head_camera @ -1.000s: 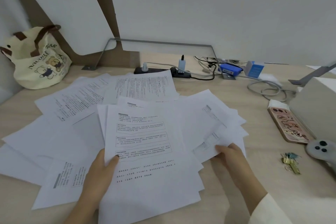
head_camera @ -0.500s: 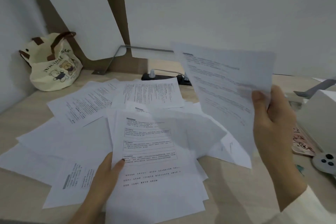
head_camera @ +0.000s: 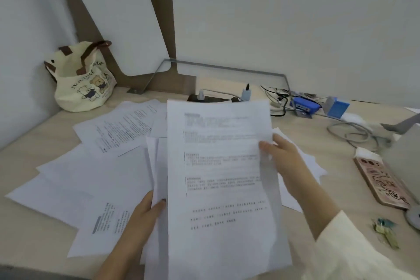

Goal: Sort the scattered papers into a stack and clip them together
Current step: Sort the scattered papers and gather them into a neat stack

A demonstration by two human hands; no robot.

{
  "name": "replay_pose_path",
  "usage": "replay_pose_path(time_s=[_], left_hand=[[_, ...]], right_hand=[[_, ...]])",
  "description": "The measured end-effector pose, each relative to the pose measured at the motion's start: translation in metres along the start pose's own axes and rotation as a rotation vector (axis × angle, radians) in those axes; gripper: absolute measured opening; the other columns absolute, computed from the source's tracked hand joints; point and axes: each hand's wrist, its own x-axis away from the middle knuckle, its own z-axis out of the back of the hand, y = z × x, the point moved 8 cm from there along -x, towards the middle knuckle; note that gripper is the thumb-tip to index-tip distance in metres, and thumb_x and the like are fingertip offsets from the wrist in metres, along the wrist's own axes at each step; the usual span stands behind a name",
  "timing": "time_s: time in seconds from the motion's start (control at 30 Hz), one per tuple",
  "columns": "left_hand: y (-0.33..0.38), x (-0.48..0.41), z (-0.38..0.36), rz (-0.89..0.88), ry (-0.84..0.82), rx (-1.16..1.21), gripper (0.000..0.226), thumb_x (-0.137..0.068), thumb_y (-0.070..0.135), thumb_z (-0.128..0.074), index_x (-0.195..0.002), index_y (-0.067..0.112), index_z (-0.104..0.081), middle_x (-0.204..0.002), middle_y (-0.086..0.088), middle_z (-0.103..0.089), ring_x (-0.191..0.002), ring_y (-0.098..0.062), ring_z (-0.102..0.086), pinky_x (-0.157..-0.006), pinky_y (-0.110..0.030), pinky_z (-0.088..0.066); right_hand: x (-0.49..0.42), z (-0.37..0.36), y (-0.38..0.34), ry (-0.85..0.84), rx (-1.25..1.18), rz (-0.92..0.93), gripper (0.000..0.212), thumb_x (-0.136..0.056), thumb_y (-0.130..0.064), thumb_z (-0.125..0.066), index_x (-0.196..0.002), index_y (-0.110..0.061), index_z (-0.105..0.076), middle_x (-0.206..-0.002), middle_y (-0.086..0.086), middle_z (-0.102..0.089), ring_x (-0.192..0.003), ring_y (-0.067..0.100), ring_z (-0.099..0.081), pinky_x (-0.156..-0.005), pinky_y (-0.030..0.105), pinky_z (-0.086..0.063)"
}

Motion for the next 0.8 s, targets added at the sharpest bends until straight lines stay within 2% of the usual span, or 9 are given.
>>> replay_pose_path(time_s=[0.07,0.13,0.2,0.27,0.37,0.43,0.57,0.7,0.8], left_hand=[[-0.002,-0.002,0.001,0.013,0.009,0.027,0.033,-0.095,0.024,-0.048,-0.128,0.022,-0.053,-0.129,0.001,-0.059,-0.116,-0.018,-0.056,-0.106,-0.041,-0.038],[-0.005,-0.003,0.004,0.055,0.052,0.060,0.043,-0.097,0.032,-0.041,-0.139,0.020,-0.041,-0.142,0.002,-0.045,-0.131,-0.019,-0.042,-0.115,-0.038,-0.026],[-0.006,-0.004,0.005,0.070,0.077,0.088,0.050,-0.096,0.042,-0.037,-0.141,0.019,-0.037,-0.144,0.000,-0.042,-0.134,-0.020,-0.038,-0.117,-0.039,-0.022],[-0.006,-0.005,0.004,0.057,0.082,0.042,0.049,-0.094,0.045,-0.040,-0.136,0.020,-0.045,-0.137,-0.002,-0.050,-0.127,-0.022,-0.045,-0.113,-0.040,-0.029],[-0.004,-0.008,0.003,0.014,0.088,-0.074,0.035,-0.093,0.024,-0.053,-0.126,0.015,-0.052,-0.121,-0.004,-0.060,-0.106,-0.021,-0.055,-0.092,-0.033,-0.040],[-0.006,-0.011,0.003,-0.001,0.098,-0.135,0.035,-0.092,0.015,-0.053,-0.126,0.014,-0.051,-0.113,-0.003,-0.059,-0.102,-0.020,-0.053,-0.088,-0.031,-0.040],[-0.006,-0.012,0.004,-0.051,0.141,-0.268,0.029,-0.093,0.019,-0.050,-0.122,0.021,-0.050,-0.107,0.003,-0.057,-0.100,-0.020,-0.053,-0.087,-0.033,-0.041],[0.011,-0.007,-0.003,-0.187,0.172,-0.261,0.017,-0.094,0.013,-0.048,-0.107,0.025,-0.048,-0.092,0.010,-0.058,-0.089,-0.016,-0.054,-0.074,-0.028,-0.037],[0.023,-0.004,-0.015,-0.261,0.148,-0.194,0.018,-0.094,0.009,-0.047,-0.106,0.022,-0.051,-0.092,0.020,-0.057,-0.085,0.000,-0.054,-0.066,-0.012,-0.038]], right_hand=[[-0.008,-0.014,0.023,-0.004,0.065,-0.067,0.023,-0.091,-0.009,-0.048,-0.105,-0.016,-0.065,-0.096,0.004,-0.071,-0.085,0.022,-0.067,-0.074,0.034,-0.054],[-0.015,-0.027,0.042,-0.004,0.112,-0.110,0.023,-0.090,-0.006,-0.047,-0.104,-0.007,-0.065,-0.096,0.010,-0.071,-0.082,0.024,-0.065,-0.074,0.034,-0.051],[-0.020,-0.037,0.055,0.004,0.133,-0.135,0.022,-0.089,-0.005,-0.046,-0.101,0.000,-0.063,-0.096,0.019,-0.068,-0.080,0.026,-0.062,-0.074,0.033,-0.048],[-0.026,-0.047,0.067,0.006,0.108,-0.158,0.022,-0.089,-0.004,-0.045,-0.102,0.004,-0.061,-0.098,0.024,-0.067,-0.078,0.025,-0.059,-0.072,0.032,-0.047],[-0.030,-0.057,0.077,-0.018,0.065,-0.182,0.022,-0.091,-0.006,-0.045,-0.108,-0.006,-0.060,-0.098,0.013,-0.066,-0.082,0.024,-0.060,-0.075,0.033,-0.048],[-0.035,-0.050,0.083,0.008,0.078,-0.174,0.027,-0.092,-0.010,-0.048,-0.118,-0.010,-0.055,-0.104,0.008,-0.061,-0.092,0.023,-0.058,-0.081,0.031,-0.046],[-0.044,0.007,0.094,0.221,0.201,-0.148,0.036,-0.089,-0.013,-0.055,-0.125,-0.010,-0.051,-0.121,0.011,-0.055,-0.111,0.026,-0.051,-0.090,0.032,-0.039],[-0.042,0.096,0.116,0.540,0.384,-0.319,0.051,-0.084,-0.022,-0.063,-0.131,-0.009,-0.046,-0.141,0.023,-0.034,-0.130,0.040,-0.031,-0.107,0.044,-0.029],[-0.036,0.133,0.128,0.598,0.505,-0.433,0.078,-0.077,-0.030,-0.071,-0.138,0.000,-0.032,-0.144,0.028,-0.025,-0.133,0.040,-0.024,-0.111,0.043,-0.021]])
